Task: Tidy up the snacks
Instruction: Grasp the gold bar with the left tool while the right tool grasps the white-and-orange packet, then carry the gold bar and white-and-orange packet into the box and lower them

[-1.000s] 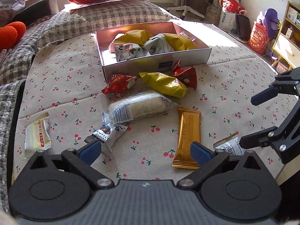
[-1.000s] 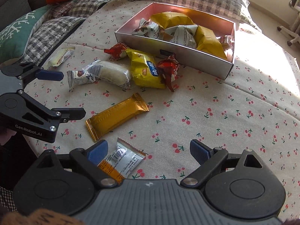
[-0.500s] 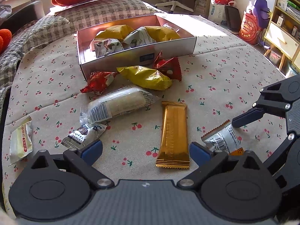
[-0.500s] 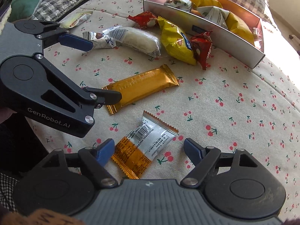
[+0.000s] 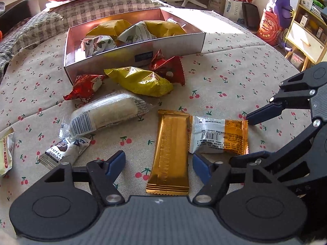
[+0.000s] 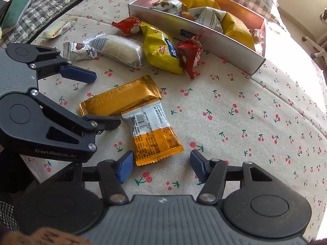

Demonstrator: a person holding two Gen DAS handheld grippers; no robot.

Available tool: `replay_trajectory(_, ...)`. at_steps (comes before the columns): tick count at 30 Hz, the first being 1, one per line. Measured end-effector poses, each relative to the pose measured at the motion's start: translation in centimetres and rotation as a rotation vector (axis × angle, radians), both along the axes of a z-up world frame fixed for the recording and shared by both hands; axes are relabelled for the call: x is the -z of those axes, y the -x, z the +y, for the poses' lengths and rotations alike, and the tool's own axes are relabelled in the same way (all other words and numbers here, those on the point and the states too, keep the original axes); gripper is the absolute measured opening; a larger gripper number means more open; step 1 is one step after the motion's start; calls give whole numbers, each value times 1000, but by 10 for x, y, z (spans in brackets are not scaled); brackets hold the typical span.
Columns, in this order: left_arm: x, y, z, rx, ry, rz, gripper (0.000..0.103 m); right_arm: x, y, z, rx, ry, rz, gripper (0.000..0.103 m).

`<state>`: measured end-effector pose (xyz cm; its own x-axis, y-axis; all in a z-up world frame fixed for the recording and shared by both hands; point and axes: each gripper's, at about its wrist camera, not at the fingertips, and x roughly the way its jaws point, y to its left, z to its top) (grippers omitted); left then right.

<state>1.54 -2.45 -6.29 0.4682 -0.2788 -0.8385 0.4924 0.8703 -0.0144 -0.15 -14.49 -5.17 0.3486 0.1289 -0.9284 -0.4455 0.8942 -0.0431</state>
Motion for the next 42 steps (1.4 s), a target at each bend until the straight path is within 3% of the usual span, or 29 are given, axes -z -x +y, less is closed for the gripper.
replay_trajectory(7, -5, -6, 1, -38, -6, 3, 42, 3, -3, 5, -29, 7, -35, 64)
replay_trajectory(14, -7, -12, 10, -96, -11, 25, 39, 6, -10, 9, -42, 6, -69, 63)
replay_trajectory(18, -8, -13, 13, -111, 0, 40, 39, 4, -9, 10, -53, 1, -87, 46)
replay_trajectory(21, -9, -14, 14, -120, 7, 48, 38, 1, -10, 9, -48, -9, -90, 44)
replay_trajectory(30, -16, -13, 16, -124, 25, 71, 38, -10, -9, 8, -40, -29, -106, 43)
replay_trajectory(42, -35, -6, 17, -124, 84, 93, 38, -29, -19, -13, 56, -79, -136, 43)
